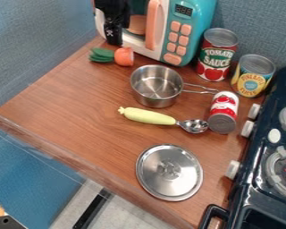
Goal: Move the green spoon to the left side of the table
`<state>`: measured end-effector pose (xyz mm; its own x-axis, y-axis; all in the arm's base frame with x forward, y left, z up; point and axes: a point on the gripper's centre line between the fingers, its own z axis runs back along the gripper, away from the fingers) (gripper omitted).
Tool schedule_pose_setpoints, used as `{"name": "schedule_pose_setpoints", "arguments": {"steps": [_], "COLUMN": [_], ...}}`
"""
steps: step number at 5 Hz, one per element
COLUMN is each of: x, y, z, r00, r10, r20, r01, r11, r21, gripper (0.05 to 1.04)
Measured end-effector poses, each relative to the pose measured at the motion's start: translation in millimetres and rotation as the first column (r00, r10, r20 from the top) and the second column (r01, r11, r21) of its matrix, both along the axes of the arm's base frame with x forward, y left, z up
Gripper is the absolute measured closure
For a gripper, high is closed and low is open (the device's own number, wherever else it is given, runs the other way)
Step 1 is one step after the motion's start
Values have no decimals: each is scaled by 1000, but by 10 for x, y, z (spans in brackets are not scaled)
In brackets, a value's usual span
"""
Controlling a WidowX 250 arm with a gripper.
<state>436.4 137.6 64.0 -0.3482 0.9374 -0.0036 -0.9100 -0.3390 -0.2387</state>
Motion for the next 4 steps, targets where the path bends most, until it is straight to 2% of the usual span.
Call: {"name": "schedule_pose_setpoints", "arguments": {"steps": [1,2,3,4], "x": [-50,-328,-579,-910], "y": [-18,-131,-310,-504], "z": [-185,-321,-152,-20], "r00": [999,998,1000,1000], "r10": [3,2,-16,-24], "r20": [-40,-59,-12,16], "r01": [-4,-3,15,25], "r11": [1000,1000,999,996], "r21": [-15,-17,-39,-82], "gripper": [82,83,83,83]}}
